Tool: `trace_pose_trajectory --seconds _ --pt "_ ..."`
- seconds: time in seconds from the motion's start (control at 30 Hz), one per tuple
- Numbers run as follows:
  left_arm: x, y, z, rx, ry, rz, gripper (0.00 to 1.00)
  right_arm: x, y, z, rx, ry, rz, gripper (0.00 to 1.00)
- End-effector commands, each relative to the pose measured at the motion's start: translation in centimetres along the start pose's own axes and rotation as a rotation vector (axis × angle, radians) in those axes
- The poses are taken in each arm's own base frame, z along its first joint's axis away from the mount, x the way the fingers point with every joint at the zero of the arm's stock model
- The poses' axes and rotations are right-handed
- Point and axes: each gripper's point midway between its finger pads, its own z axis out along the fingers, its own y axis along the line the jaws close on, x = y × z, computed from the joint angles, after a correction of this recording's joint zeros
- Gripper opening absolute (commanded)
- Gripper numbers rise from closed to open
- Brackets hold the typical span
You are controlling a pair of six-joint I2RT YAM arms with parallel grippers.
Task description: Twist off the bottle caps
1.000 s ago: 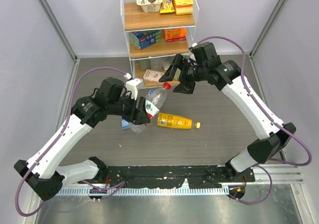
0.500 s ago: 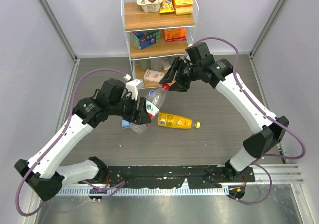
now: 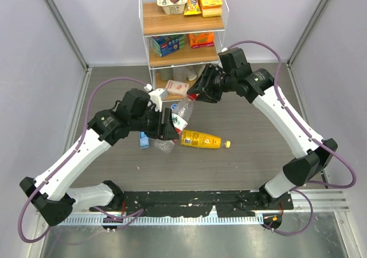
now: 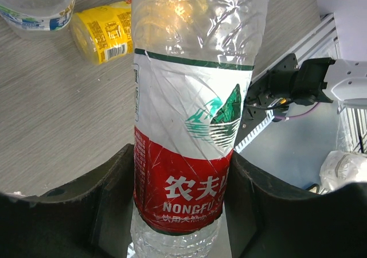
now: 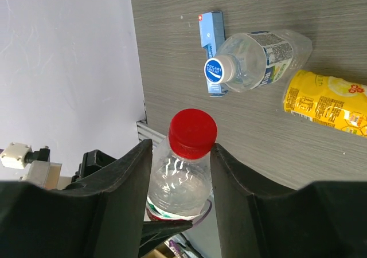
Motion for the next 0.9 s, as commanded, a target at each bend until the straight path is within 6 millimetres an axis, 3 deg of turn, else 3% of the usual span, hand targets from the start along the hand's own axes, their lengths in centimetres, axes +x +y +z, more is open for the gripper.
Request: trace_pose_trajectory --seconds 0.0,0.4,0.87 --pt "-1.8 -1.6 -1.1 0.01 -0.091 -0.023 0.02 -1.2 2.4 -1.7 -0.081 -0.082 -0.033 0.5" --pt "-1.8 -2.0 -0.7 -0.084 -0.08 -0.026 0.0 -1.9 0.9 -1.1 -0.008 -0.105 -0.064 0.56" --pt "-2.1 -2.0 -0.1 -0.117 -0.073 0.0 0.0 -2.0 1.6 -0.1 -0.043 -0.093 -0.036 0.49"
